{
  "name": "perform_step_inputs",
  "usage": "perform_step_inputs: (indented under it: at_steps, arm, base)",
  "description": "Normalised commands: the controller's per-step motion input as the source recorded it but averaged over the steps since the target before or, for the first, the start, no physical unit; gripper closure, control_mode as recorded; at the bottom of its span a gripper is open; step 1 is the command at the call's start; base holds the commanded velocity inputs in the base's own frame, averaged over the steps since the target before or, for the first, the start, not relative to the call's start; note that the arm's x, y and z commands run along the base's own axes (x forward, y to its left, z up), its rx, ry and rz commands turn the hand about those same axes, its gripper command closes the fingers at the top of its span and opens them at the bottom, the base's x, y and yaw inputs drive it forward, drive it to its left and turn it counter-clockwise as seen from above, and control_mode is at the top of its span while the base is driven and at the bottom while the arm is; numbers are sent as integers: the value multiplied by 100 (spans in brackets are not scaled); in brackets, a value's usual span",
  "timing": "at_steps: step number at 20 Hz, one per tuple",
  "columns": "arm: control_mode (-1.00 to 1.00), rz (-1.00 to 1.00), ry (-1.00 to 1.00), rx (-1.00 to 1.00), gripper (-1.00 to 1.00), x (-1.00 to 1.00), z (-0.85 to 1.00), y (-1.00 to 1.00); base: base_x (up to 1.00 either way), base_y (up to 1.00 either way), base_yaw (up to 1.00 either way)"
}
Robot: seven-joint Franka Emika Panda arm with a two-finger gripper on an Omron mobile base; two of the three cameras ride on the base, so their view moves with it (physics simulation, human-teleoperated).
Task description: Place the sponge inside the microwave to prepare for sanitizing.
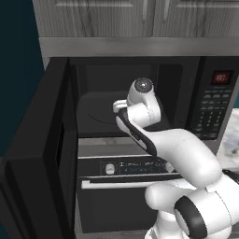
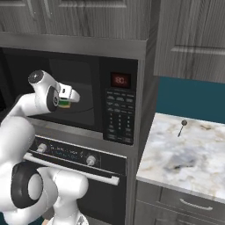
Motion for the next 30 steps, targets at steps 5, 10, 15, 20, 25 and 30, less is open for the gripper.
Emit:
perform_step_inputs:
  at_steps: [5,10,15,20,25,30]
  arm:
    - [-100,0,0,0,100,45,-12,4]
    - [-100,0,0,0,100,39,-6,0]
    - [-100,0,0,0,100,16,-10,5]
    - [-100,0,0,0,-100,6,-5,11]
    - [-100,0,0,0,-100,2,0,0]
    - [-100,0,0,0,-100,1,0,0]
  base:
    - [0,0,0]
    - [0,0,0]
    - [0,0,0]
    - [0,0,0]
    - [0,0,0]
    - [0,0,0]
